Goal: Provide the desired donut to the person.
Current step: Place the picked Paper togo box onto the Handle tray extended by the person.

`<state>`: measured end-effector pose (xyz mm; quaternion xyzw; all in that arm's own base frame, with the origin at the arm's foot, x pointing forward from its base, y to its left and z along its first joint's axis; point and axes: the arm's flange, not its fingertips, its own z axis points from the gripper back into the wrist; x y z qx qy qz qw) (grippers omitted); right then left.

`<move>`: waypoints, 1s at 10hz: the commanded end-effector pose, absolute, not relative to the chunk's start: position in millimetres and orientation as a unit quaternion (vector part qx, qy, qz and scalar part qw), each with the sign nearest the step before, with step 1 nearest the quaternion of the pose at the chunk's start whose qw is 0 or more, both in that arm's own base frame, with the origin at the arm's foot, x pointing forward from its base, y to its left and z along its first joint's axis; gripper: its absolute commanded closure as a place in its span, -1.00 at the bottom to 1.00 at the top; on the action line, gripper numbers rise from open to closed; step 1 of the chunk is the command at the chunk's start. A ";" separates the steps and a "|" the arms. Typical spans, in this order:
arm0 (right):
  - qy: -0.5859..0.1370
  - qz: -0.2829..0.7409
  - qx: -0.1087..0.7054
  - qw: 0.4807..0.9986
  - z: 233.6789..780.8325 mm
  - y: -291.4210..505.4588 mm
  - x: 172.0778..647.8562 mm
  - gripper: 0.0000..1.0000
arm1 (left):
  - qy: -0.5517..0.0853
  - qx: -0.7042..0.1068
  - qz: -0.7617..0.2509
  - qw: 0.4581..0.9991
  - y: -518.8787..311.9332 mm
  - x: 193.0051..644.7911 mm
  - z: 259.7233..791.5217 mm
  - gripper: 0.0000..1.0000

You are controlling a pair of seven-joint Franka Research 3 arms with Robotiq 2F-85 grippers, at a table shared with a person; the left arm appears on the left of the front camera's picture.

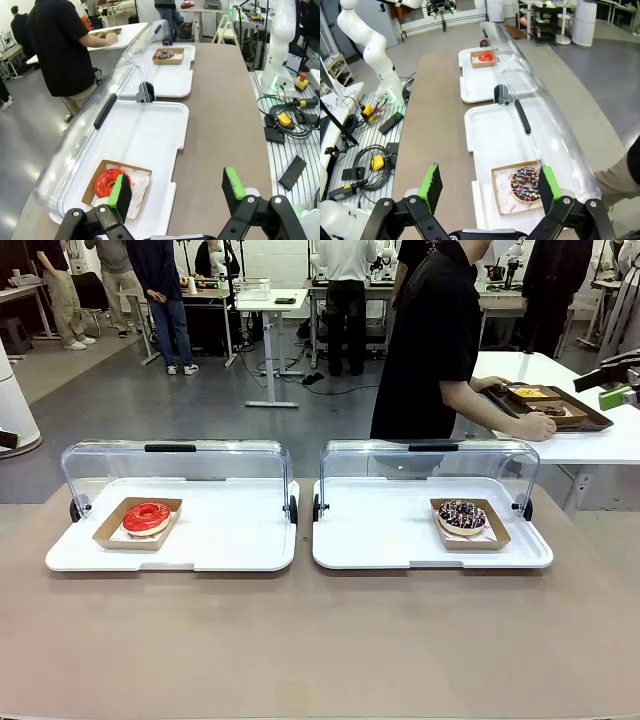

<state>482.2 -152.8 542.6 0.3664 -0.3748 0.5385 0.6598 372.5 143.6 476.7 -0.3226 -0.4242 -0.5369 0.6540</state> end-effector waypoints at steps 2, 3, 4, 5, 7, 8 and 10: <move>-0.378 0.537 0.368 0.658 543.4 -151.6 481.8 -1.00 | -0.430 -0.321 -0.535 0.652 142.9 372.1 475.0 -0.90; -0.378 0.537 0.368 0.658 543.4 -151.6 481.8 -1.00 | -0.430 -0.321 -0.535 0.652 142.9 372.1 475.0 -0.90; -0.378 0.537 0.368 0.658 543.4 -151.6 481.8 -1.00 | -0.430 -0.321 -0.535 0.652 142.9 372.1 475.0 -0.90; -0.378 0.537 0.368 0.658 543.4 -151.6 481.8 -1.00 | -0.430 -0.321 -0.535 0.652 142.9 372.1 475.0 -0.90; -0.378 0.537 0.368 0.658 543.4 -151.6 481.8 -1.00 | -0.430 -0.321 -0.535 0.652 142.9 372.1 475.0 -0.90; -0.378 0.537 0.368 0.658 543.4 -151.6 481.8 -1.00 | -0.430 -0.321 -0.535 0.652 142.9 372.1 475.0 -0.90; -0.378 0.537 0.368 0.658 543.4 -151.6 481.8 -1.00 | -0.430 -0.321 -0.535 0.652 142.9 372.1 475.0 -0.90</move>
